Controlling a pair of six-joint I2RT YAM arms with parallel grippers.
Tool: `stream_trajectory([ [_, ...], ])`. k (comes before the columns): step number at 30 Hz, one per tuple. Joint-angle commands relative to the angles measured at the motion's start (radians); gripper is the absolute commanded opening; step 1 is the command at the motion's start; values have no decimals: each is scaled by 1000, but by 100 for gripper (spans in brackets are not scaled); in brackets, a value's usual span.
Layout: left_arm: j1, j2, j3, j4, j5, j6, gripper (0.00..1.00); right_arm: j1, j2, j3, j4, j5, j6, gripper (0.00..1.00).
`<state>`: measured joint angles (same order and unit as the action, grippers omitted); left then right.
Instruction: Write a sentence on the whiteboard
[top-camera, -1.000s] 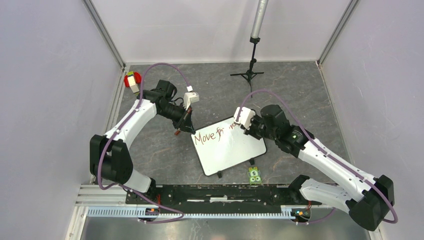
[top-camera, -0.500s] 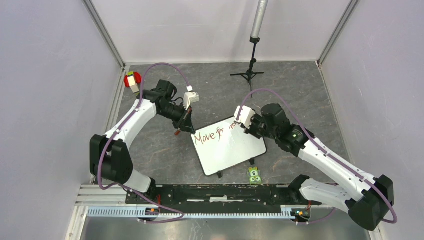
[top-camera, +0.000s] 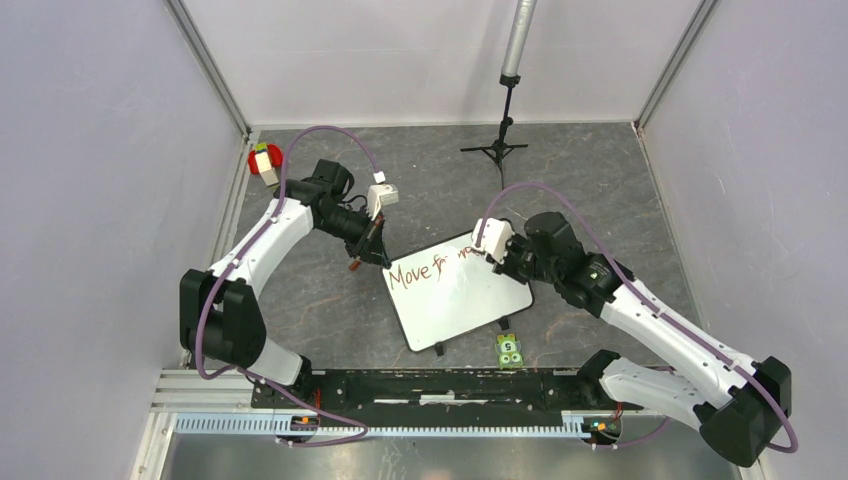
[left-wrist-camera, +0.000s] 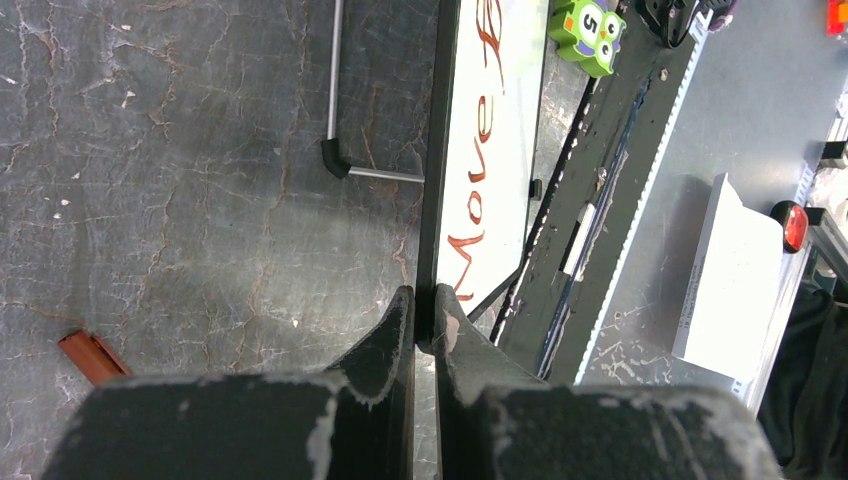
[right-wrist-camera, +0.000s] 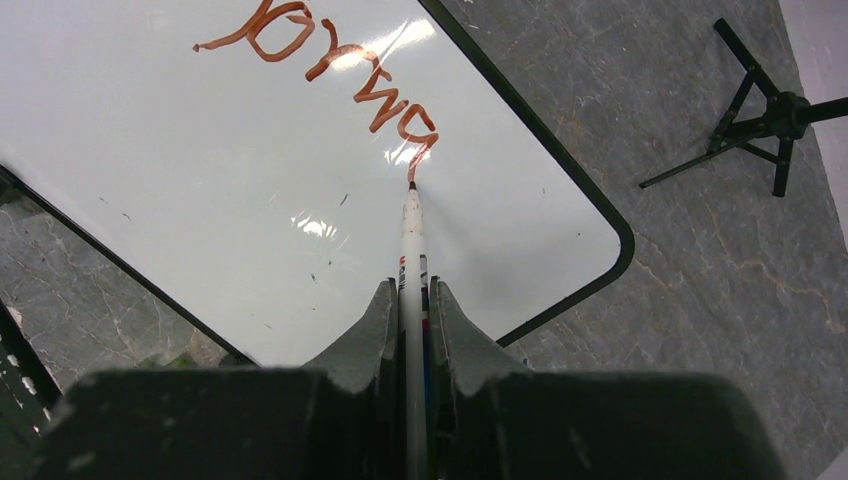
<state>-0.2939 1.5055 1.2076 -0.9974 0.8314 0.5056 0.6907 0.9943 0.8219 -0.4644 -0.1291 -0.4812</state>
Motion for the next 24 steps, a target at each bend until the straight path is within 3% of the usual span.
stream_trajectory([
  [1, -28, 37, -15, -24, -54, 35, 2, -5, -25, 70, -1, 19, -8, 0],
  [24, -27, 36, -18, -23, -59, 39, 2, -6, 35, 55, 62, 52, -23, 0],
])
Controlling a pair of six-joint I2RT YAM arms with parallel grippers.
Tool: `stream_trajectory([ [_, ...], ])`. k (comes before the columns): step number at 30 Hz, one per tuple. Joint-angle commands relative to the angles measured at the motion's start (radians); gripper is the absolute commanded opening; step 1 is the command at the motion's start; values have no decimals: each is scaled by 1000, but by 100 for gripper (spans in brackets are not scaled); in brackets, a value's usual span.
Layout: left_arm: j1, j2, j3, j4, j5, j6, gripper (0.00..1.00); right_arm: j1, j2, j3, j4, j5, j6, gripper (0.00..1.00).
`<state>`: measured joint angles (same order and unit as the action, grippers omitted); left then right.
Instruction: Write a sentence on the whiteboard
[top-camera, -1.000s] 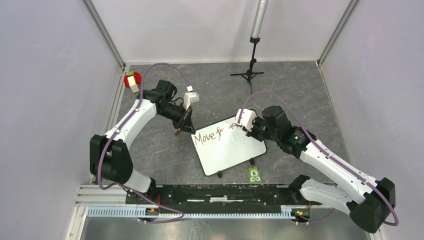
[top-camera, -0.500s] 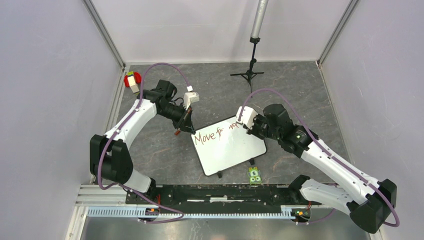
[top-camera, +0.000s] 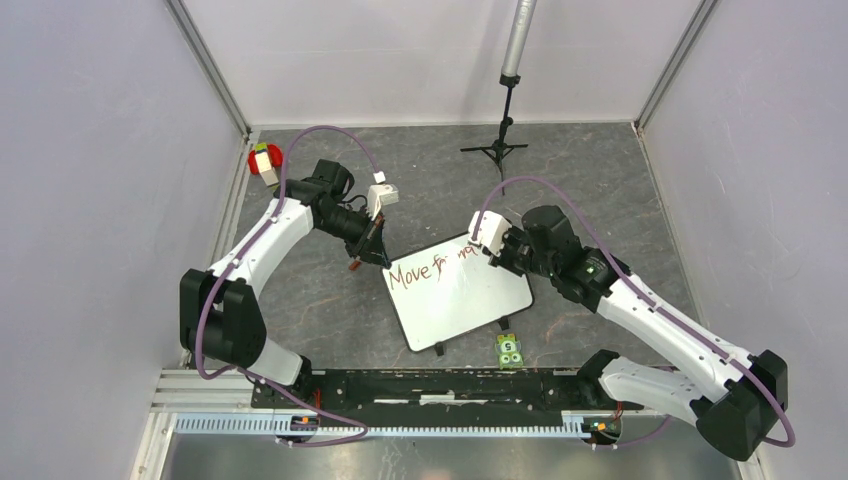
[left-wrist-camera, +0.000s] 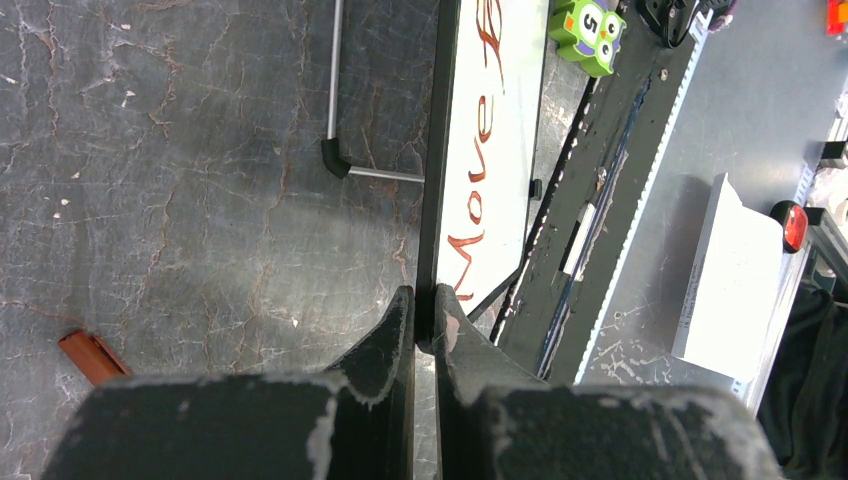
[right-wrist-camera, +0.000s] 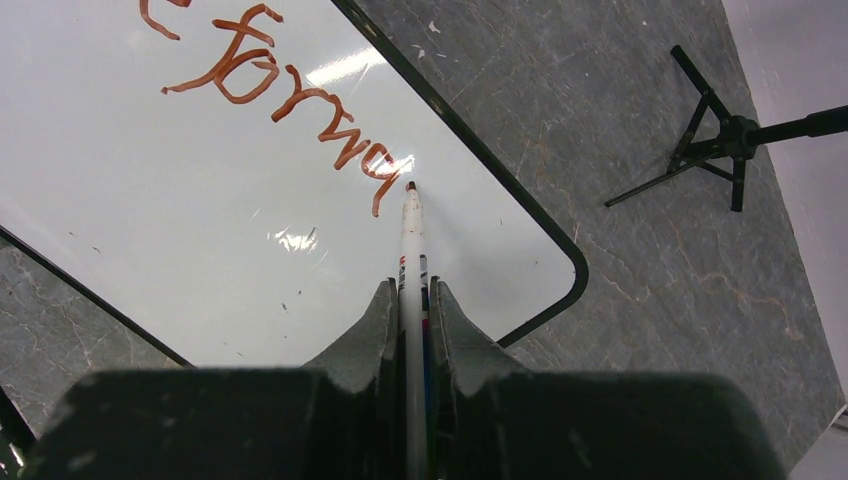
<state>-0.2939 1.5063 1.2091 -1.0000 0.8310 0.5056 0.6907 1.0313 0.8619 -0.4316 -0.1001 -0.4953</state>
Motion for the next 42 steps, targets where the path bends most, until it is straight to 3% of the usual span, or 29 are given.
stream_trajectory([
  [1, -28, 36, -19, -20, -58, 39, 2, -6, -8, 9, 26, 26, -9, 0],
  [15, -28, 41, -11, -20, -57, 37, 2, -7, -64, -78, -22, -15, 0, 0],
  [42, -28, 52, -6, -21, -56, 38, 2, -40, -27, 35, -20, 33, -15, 0],
])
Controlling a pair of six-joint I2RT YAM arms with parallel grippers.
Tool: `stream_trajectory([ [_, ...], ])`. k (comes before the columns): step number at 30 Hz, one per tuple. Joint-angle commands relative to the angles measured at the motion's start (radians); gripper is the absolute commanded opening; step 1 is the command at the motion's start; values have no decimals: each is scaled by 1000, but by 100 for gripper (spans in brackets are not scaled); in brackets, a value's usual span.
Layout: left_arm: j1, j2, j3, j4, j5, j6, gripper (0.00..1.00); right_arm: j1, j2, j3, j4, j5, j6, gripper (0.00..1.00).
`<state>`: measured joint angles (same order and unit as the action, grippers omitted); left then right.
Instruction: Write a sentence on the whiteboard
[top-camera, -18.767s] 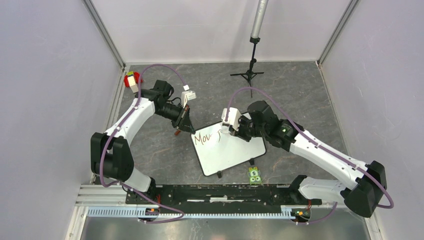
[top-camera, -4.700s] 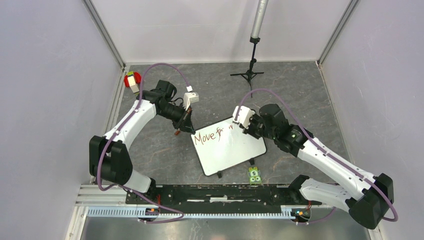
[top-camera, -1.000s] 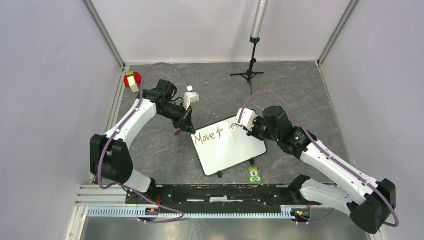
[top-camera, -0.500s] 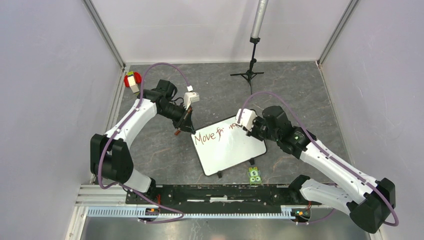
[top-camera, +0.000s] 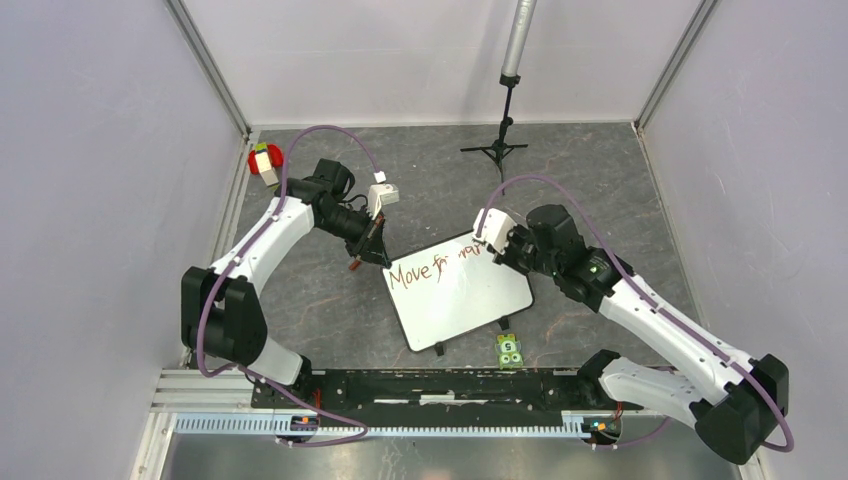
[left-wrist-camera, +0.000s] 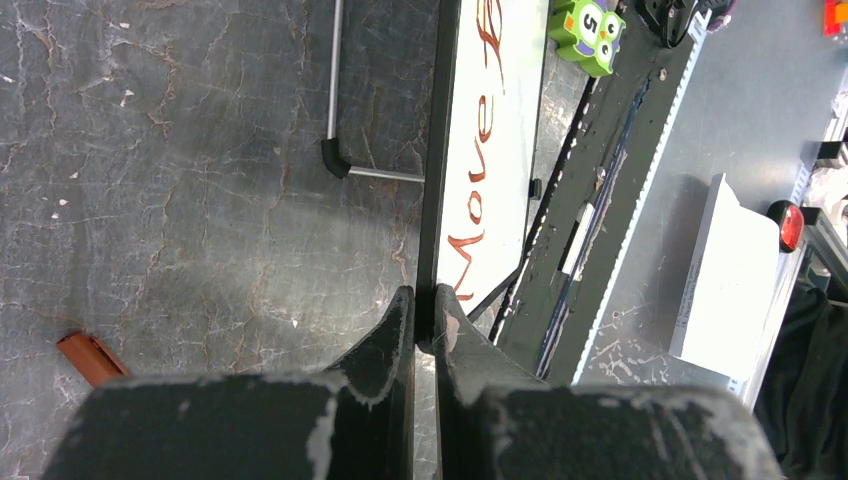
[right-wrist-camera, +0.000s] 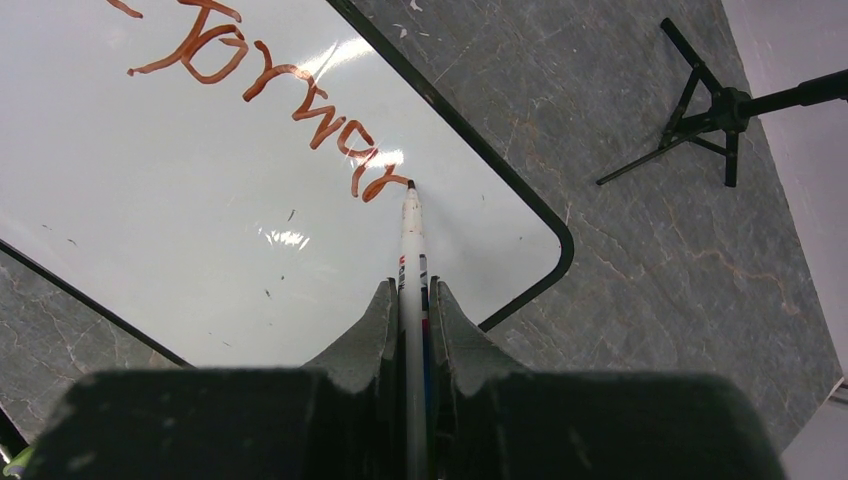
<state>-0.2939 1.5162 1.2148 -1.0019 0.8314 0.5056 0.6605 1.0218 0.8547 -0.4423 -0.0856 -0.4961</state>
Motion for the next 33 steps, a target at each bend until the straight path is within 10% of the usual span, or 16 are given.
stream_trajectory([
  [1, -28, 43, -11, -18, -55, 37, 2, -10, -27, 43, -10, 3, -11, 0],
  [33, -28, 47, -11, -18, -57, 45, 2, -10, 8, 42, 16, 23, 8, 0],
])
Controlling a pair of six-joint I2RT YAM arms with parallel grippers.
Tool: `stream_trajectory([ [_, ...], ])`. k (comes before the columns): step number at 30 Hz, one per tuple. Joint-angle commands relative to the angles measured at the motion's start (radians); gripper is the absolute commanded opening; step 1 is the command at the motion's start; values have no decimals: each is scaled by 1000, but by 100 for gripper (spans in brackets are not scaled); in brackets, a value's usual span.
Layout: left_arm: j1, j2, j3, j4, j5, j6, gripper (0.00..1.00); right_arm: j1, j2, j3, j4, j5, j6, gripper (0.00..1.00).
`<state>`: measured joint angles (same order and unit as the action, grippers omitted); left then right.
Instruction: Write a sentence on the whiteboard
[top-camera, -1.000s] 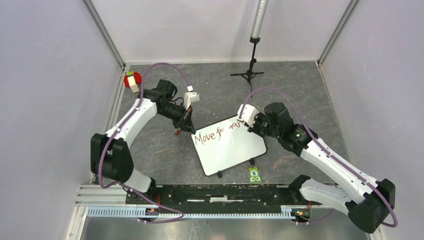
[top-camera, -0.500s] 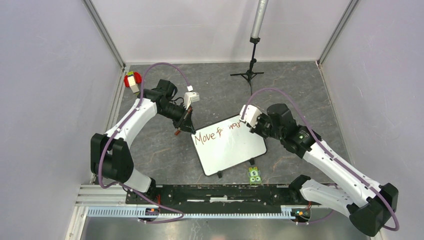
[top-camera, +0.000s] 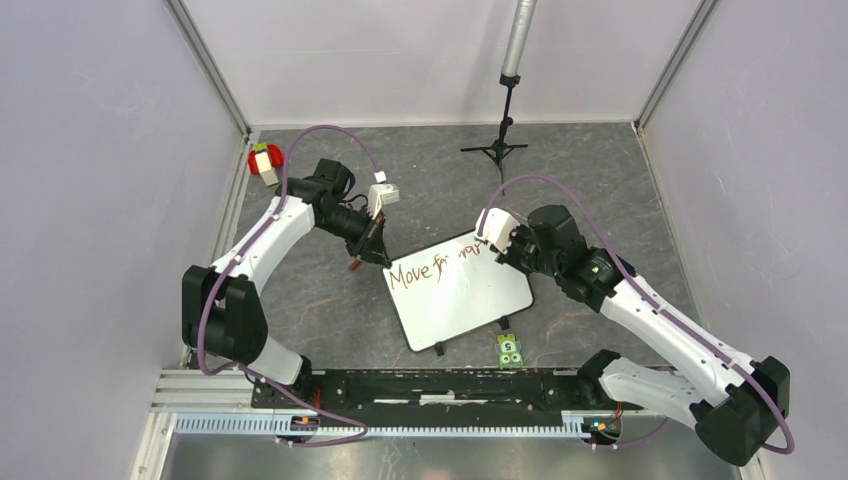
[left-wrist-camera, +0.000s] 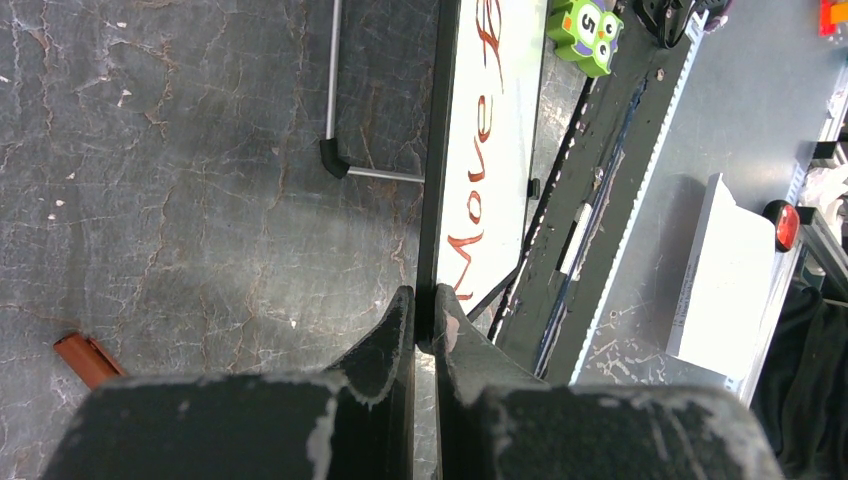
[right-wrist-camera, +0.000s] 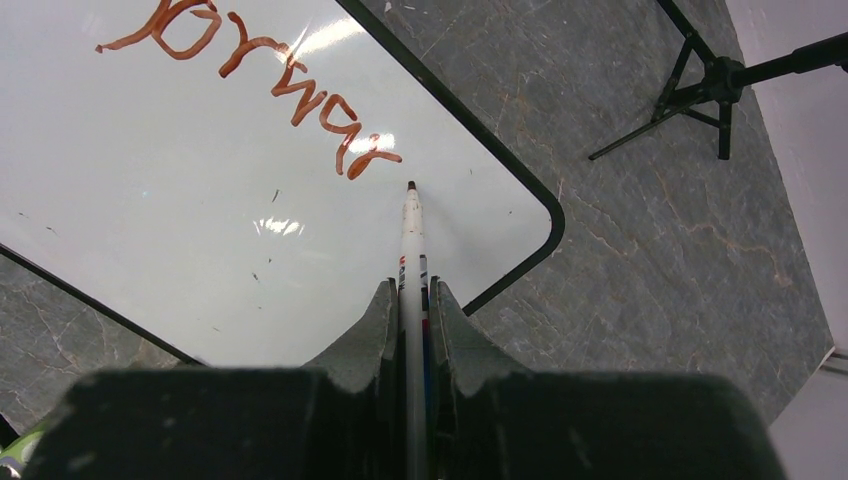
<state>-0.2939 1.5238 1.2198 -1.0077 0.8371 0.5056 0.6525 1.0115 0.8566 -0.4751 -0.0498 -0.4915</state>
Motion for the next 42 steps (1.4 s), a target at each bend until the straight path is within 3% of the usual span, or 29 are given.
stream_trajectory([
  [1, -28, 41, -17, -13, -62, 44, 3, -2, 22, 39, 44, -20, 2, 0],
  [9, -28, 40, -16, -13, -63, 48, 2, -2, 23, 6, 20, -68, -7, 0],
  [23, -28, 43, -16, -13, -60, 46, 2, -2, -33, -48, -9, -10, -31, 0],
  [31, -28, 42, -14, -13, -62, 46, 2, -9, -12, 1, 22, 81, -40, 0],
  [42, -29, 43, -12, -12, -65, 46, 2, -34, 33, 70, 73, 77, -31, 0],
])
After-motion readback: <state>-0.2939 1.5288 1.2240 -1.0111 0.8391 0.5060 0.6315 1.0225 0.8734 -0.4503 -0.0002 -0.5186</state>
